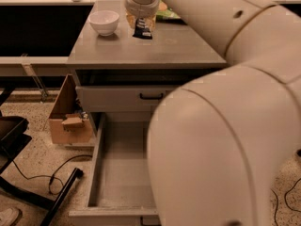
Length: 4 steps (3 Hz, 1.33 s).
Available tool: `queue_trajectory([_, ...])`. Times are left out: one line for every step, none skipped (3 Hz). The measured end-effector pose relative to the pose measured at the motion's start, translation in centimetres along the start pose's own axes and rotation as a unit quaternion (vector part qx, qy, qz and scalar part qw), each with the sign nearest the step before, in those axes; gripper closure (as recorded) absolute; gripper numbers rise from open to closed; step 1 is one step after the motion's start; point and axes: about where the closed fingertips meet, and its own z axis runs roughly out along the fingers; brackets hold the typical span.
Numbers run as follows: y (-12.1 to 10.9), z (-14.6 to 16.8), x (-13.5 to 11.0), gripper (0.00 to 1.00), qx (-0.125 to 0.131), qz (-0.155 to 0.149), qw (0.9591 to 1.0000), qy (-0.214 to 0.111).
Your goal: Pick rxbar blueberry from middle drawer and place on counter
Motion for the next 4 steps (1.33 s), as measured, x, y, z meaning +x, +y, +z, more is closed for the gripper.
queue_trajectory([-1.8, 5.4, -1.7, 1.00, 0.008, 0.034, 0.9994, 0.004])
queue_trajectory([-5.1, 10.2, -2.3, 0.81, 0.013, 0.078, 0.9967, 0.019])
queue_trajectory([-5.0, 11.7, -2.6, 0.58, 0.010, 0.082, 0.9964, 0.020])
queue_trajectory([-5.0, 11.7, -2.6, 0.35, 0.010, 0.082, 0.9964, 0.020])
